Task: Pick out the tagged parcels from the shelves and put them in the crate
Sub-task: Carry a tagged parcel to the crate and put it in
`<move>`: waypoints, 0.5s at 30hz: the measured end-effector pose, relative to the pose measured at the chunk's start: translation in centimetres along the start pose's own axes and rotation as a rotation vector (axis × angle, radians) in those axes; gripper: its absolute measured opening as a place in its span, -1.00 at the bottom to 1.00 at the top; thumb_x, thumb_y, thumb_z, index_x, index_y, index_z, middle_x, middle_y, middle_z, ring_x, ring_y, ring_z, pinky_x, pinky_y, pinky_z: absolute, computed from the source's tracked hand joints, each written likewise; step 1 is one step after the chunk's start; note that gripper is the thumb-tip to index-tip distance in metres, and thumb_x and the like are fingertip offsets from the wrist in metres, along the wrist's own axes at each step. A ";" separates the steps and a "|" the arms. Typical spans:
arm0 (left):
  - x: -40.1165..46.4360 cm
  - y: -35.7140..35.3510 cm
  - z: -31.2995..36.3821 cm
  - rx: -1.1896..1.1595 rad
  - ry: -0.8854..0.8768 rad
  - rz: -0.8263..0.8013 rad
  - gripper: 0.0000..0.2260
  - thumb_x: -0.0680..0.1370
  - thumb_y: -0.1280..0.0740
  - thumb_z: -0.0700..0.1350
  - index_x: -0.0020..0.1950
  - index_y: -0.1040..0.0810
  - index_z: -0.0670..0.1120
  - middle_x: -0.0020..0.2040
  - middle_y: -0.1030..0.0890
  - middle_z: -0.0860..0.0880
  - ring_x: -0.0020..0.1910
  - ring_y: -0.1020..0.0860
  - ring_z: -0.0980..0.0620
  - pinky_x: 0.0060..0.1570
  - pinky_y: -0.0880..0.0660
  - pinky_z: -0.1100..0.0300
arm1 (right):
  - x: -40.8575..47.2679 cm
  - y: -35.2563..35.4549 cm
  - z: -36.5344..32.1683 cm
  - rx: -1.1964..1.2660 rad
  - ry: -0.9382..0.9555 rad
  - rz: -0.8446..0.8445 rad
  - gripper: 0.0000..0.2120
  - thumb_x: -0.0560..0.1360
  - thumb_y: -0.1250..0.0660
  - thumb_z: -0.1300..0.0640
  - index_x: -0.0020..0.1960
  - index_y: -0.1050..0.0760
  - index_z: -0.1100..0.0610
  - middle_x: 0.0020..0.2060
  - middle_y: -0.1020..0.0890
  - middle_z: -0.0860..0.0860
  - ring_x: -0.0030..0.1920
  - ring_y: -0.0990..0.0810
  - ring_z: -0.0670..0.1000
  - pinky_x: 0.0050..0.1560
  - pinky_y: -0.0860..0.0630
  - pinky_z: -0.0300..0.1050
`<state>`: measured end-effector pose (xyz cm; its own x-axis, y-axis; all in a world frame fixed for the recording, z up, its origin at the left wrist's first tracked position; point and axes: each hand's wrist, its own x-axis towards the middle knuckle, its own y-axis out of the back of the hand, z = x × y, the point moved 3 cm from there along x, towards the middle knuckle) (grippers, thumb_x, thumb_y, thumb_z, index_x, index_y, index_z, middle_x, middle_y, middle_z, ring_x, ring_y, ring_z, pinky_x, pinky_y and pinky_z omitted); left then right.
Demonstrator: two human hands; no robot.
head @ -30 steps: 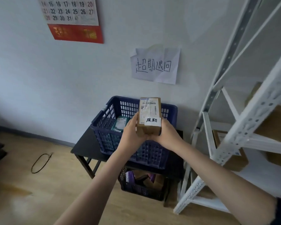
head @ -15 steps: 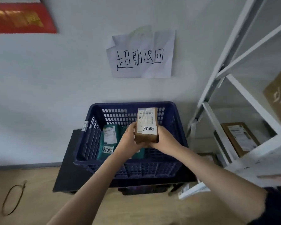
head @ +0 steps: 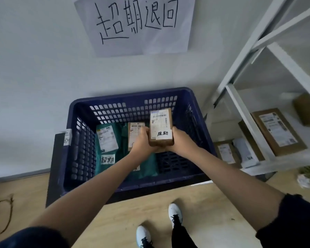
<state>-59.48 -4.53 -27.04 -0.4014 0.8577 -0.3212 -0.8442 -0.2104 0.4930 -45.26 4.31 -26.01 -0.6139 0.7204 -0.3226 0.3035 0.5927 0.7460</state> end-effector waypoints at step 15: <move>4.7 -5.5 -3.5 0.118 0.197 0.055 -0.41 0.37 -0.61 -0.04 0.15 -0.28 -0.10 -0.08 -0.54 0.01 -0.13 -0.57 0.04 -0.37 -0.46 0.24 | 4.9 -3.6 3.5 -0.409 -0.139 -0.181 -0.48 0.57 -0.36 0.12 0.41 -0.24 0.28 0.14 -0.58 0.16 0.10 -0.62 0.20 -0.17 -0.43 -0.01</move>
<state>-57.91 -1.00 -34.08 -0.5173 0.7358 -0.4370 -0.7762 -0.1883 0.6017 -46.79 6.98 -32.35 -0.5189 0.6761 -0.5232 -0.1289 0.5431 0.8297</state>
